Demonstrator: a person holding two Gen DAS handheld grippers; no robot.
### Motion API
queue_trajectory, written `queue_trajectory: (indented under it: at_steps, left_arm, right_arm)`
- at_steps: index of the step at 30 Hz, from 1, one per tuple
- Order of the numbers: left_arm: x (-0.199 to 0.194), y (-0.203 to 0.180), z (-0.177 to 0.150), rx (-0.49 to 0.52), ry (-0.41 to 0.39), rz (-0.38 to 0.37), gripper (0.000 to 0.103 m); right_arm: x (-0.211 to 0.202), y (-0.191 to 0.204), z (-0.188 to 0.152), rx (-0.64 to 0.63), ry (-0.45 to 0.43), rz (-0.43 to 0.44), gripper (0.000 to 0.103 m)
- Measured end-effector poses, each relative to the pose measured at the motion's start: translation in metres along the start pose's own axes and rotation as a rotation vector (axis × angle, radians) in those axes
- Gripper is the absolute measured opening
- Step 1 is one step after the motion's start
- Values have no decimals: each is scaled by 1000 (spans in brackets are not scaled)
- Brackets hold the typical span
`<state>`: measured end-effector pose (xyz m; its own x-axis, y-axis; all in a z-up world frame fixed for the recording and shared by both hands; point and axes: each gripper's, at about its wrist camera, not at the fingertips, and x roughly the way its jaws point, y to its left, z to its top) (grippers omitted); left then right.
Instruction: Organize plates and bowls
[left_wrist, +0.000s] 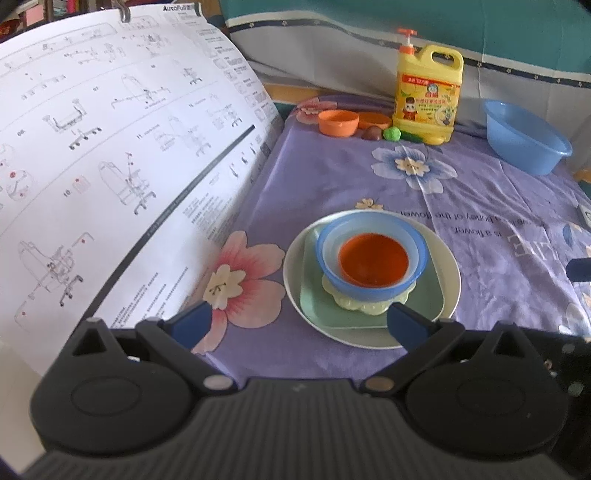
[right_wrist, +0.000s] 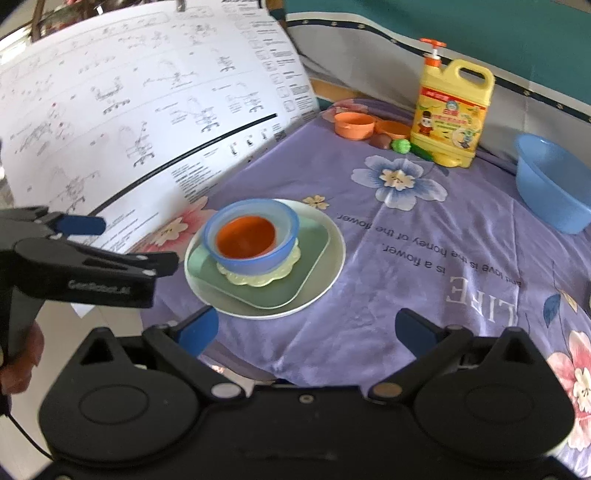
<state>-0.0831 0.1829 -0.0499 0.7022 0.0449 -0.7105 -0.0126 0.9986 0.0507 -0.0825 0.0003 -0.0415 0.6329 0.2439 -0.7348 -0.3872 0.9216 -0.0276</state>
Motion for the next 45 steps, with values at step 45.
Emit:
queue_trajectory:
  at_steps: [45]
  left_arm:
    - [33,-13,-12,34,90,-46,103]
  right_arm:
    - [30,-5,-3,12,81,-54,103]
